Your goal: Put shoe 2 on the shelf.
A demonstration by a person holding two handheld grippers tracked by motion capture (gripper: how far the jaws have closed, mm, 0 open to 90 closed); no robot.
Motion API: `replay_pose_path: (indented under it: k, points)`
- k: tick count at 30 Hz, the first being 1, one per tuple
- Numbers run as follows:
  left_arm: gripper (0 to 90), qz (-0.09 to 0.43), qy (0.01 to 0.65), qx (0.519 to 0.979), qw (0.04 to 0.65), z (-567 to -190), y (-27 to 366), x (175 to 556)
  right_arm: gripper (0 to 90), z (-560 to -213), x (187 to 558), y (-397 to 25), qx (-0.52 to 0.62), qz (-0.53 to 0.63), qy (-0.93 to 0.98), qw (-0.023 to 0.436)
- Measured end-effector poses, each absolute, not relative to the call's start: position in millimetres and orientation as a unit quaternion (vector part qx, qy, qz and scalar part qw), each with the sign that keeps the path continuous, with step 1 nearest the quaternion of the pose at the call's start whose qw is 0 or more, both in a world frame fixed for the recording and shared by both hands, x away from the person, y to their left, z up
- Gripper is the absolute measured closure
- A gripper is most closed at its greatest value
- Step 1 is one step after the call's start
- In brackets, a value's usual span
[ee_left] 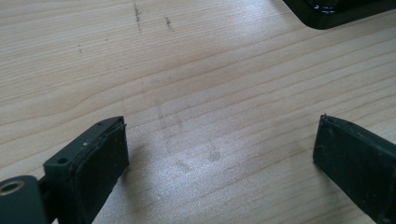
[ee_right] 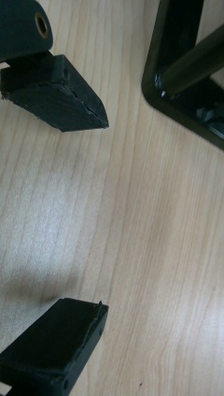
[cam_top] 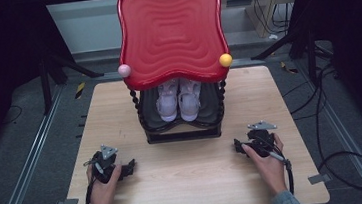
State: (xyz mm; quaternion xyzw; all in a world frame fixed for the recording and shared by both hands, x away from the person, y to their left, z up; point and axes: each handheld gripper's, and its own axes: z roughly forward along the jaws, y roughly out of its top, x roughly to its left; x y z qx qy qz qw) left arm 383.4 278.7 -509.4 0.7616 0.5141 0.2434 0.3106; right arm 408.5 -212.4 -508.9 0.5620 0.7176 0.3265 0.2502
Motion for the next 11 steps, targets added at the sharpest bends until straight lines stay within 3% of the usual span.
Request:
replay_pose_path:
  k: [11]
  points:
    - [0.6,0.231,0.522,0.760,0.310,-510.0,280.7,386.3,8.1,-513.8,409.6,-211.1,0.568,0.317,0.716,0.253]
